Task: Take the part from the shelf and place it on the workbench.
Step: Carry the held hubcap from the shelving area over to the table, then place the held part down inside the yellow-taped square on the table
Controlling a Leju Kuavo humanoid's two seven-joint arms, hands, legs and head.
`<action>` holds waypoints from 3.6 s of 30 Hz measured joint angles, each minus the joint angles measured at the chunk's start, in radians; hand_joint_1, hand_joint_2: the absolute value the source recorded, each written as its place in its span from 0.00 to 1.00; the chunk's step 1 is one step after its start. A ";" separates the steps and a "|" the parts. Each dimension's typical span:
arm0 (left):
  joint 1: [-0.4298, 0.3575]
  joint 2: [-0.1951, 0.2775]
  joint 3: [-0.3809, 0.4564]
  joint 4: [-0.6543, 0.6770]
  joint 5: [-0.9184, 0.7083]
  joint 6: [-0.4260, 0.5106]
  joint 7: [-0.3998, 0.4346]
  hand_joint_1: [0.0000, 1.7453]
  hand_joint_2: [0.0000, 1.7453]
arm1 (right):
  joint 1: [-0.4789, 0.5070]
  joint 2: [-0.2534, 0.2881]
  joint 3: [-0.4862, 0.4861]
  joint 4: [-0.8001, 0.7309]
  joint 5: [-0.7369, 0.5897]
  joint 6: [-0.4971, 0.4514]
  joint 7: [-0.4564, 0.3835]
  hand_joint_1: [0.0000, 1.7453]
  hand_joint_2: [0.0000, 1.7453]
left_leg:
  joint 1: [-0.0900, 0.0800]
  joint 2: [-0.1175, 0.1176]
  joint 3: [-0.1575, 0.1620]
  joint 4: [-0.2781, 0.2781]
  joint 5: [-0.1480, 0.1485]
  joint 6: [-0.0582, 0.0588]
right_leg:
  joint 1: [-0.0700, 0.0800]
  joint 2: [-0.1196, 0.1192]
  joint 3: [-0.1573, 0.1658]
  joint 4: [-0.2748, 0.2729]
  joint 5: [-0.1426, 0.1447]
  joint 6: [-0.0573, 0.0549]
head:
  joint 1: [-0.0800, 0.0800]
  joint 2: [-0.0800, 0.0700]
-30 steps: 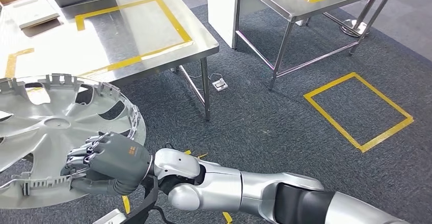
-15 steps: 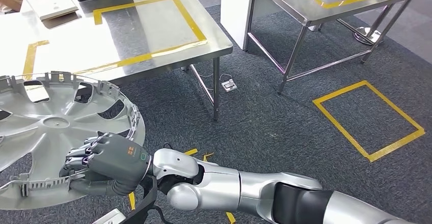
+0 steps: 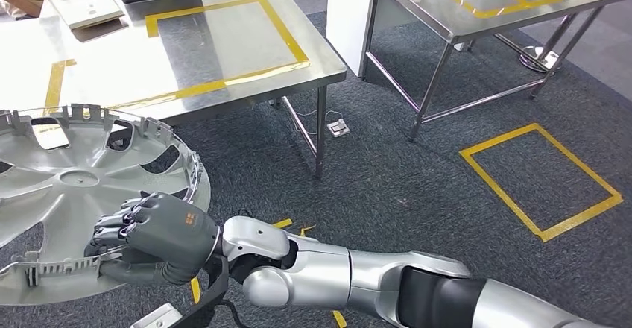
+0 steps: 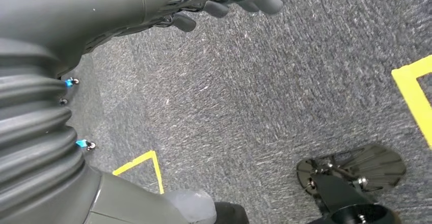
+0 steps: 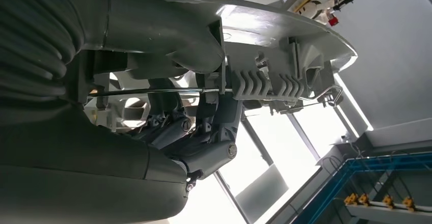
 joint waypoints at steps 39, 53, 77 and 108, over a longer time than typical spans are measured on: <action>0.014 0.003 0.000 0.002 -0.012 0.011 -0.006 0.00 1.00 | 0.020 -0.012 -0.005 0.012 -0.006 -0.002 -0.018 1.00 1.00 | 0.002 -0.011 0.048 0.023 -0.057 -0.017 | 0.010 0.009 -0.103 0.052 -0.018 -0.022 | -0.008 0.000; 0.016 0.004 0.001 0.002 -0.007 0.011 -0.003 0.00 1.00 | 0.015 -0.008 -0.006 0.018 -0.011 -0.006 -0.021 1.00 1.00 | 0.009 0.002 -0.110 0.187 -0.096 -0.076 | 0.004 0.013 0.051 -0.055 -0.012 -0.063 | -0.020 0.000; 0.003 0.000 0.002 0.002 -0.024 0.003 -0.003 0.00 1.00 | 0.007 -0.012 -0.024 0.057 -0.028 -0.017 0.010 1.00 1.00 | -0.001 -0.005 0.079 0.099 -0.105 -0.054 | 0.016 0.013 -0.023 -0.066 0.061 -0.075 | -0.023 0.000; -0.052 -0.002 -0.002 0.000 -0.117 -0.031 0.044 0.00 0.25 | -0.318 0.089 -0.268 0.953 -0.119 0.006 0.119 0.00 0.00 | -0.005 -0.001 -0.042 0.008 0.031 -0.023 | 0.008 0.017 -0.019 -0.042 0.021 -0.033 | -0.015 0.000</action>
